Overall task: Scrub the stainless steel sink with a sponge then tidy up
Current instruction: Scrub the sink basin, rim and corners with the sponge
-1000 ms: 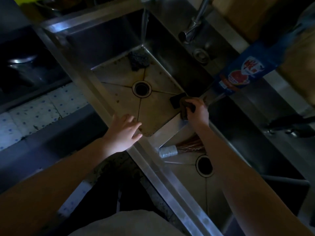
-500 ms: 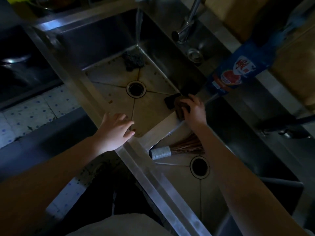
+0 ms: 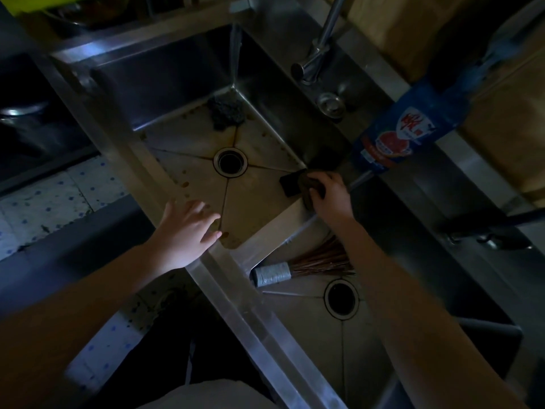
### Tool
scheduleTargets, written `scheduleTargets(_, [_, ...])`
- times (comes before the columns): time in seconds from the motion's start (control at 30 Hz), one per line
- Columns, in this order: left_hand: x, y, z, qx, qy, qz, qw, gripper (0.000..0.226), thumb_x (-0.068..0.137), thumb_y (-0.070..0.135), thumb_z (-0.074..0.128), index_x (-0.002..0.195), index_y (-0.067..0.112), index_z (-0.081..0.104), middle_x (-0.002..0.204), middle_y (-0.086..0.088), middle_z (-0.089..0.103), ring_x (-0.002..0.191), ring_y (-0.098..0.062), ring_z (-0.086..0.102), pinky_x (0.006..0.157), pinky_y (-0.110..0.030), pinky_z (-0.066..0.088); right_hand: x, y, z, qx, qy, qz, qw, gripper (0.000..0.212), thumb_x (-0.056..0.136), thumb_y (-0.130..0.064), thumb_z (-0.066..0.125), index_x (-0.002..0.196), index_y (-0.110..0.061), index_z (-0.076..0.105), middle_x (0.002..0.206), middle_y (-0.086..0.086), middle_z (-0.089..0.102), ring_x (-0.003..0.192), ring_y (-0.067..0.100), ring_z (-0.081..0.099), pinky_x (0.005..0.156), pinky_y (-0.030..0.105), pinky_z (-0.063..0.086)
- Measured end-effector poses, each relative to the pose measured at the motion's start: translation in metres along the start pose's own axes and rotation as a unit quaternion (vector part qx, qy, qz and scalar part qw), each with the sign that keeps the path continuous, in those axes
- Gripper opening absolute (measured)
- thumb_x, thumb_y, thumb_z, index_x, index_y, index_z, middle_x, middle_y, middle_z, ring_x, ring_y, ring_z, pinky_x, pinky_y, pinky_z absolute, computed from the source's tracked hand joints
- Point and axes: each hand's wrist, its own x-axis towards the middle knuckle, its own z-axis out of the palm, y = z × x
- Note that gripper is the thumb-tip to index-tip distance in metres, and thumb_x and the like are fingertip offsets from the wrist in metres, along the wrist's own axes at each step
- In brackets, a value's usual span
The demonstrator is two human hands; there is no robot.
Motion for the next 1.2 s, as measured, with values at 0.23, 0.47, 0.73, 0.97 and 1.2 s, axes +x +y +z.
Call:
scheduleTargets(0.23, [0.006, 0.002, 0.004, 0.018, -0.025, 0.008, 0.999, 0.043, 0.092, 0.050, 0.041, 0.123, 0.023, 0.052, 0.124, -0.004, 0.052, 0.113, -0.026, 0.050, 0.096, -0.047, 0.033, -0.047, -0.016, 0.033, -0.008, -0.019, -0.127, 0.992, 0.034, 0.089, -0.014, 0.056, 0.123, -0.020, 0.057, 0.134, 0.012, 0.045, 0.122, 0.032, 0.046, 0.100, 0.046, 0.047])
scheduleTargets(0.47, [0.007, 0.000, 0.005, 0.015, -0.027, 0.010, 0.999, 0.042, 0.091, 0.049, 0.042, 0.121, 0.022, 0.053, 0.120, -0.003, 0.052, 0.110, -0.024, 0.050, 0.096, -0.048, 0.033, -0.009, 0.009, 0.008, -0.043, 0.017, -0.052, 0.998, 0.041, 0.093, -0.014, 0.051, 0.131, -0.027, 0.049, 0.147, 0.013, 0.029, 0.137, 0.035, 0.028, 0.113, 0.052, 0.030])
scheduleTargets(0.73, [0.003, -0.003, 0.003, 0.007, -0.027, -0.007, 1.000, 0.042, 0.092, 0.046, 0.044, 0.122, 0.020, 0.054, 0.123, -0.005, 0.051, 0.114, -0.026, 0.049, 0.097, -0.047, 0.032, 0.056, 0.034, -0.013, -0.051, -0.001, 0.060, 0.997, 0.047, 0.099, -0.018, 0.040, 0.142, -0.035, 0.033, 0.149, 0.016, 0.022, 0.136, 0.039, 0.027, 0.111, 0.054, 0.029])
scheduleTargets(0.97, [0.005, 0.005, 0.007, 0.003, -0.029, 0.002, 1.000, 0.041, 0.091, 0.046, 0.047, 0.120, 0.018, 0.056, 0.124, -0.006, 0.052, 0.114, -0.026, 0.049, 0.095, -0.048, 0.034, 0.026, 0.019, -0.003, -0.012, -0.017, 0.030, 0.999, 0.038, 0.096, -0.018, 0.043, 0.131, -0.034, 0.043, 0.146, 0.011, 0.024, 0.131, 0.036, 0.037, 0.108, 0.051, 0.037])
scheduleTargets(1.2, [0.018, 0.024, 0.016, 0.022, -0.045, 0.017, 0.999, 0.048, 0.091, 0.054, 0.032, 0.126, 0.025, 0.047, 0.124, -0.002, 0.050, 0.116, -0.022, 0.047, 0.096, -0.046, 0.031, -0.055, -0.005, 0.037, -0.006, -0.022, -0.113, 0.993, 0.038, 0.095, -0.019, 0.046, 0.130, -0.033, 0.043, 0.145, 0.011, 0.030, 0.130, 0.039, 0.039, 0.100, 0.054, 0.046])
